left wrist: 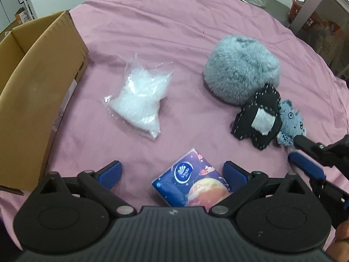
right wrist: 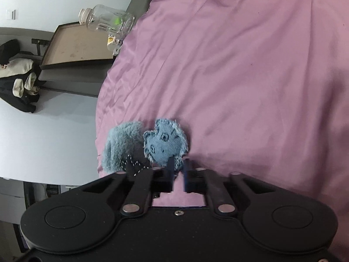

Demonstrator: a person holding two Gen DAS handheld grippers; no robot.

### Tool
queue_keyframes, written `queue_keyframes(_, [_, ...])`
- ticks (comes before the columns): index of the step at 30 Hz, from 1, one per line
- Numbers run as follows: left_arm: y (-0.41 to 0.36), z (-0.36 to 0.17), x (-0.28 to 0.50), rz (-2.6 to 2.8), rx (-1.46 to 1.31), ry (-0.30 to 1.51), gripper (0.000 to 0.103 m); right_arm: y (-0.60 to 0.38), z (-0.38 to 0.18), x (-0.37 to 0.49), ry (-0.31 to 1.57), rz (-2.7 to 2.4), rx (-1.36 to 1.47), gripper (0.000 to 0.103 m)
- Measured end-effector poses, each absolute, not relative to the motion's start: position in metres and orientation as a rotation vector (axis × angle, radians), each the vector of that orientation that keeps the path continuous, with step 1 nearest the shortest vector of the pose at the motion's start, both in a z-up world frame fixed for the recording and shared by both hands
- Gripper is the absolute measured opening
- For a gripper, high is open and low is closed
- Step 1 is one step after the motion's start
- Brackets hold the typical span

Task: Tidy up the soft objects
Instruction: 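Grasp tissue pack with left tool while right tool grasps denim plush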

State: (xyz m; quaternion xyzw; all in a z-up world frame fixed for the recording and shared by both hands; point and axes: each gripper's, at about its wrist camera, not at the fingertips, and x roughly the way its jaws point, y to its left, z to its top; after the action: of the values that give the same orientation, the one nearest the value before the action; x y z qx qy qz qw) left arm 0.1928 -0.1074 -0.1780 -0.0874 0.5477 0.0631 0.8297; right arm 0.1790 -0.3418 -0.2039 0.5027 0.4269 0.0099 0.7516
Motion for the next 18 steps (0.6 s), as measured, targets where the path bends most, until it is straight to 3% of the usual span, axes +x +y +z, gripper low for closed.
queue_keyframes(11, [-0.088, -0.173, 0.170, 0.123, -0.233, 1.162, 0.079, -0.332, -0.180, 0.156, 0.977, 0.008, 0.917, 0.002])
queue_keyframes(18, [-0.085, -0.173, 0.162, 0.118, -0.242, 1.166, 0.079, -0.326, -0.163, 0.130, 1.014, 0.061, 0.827, 0.002])
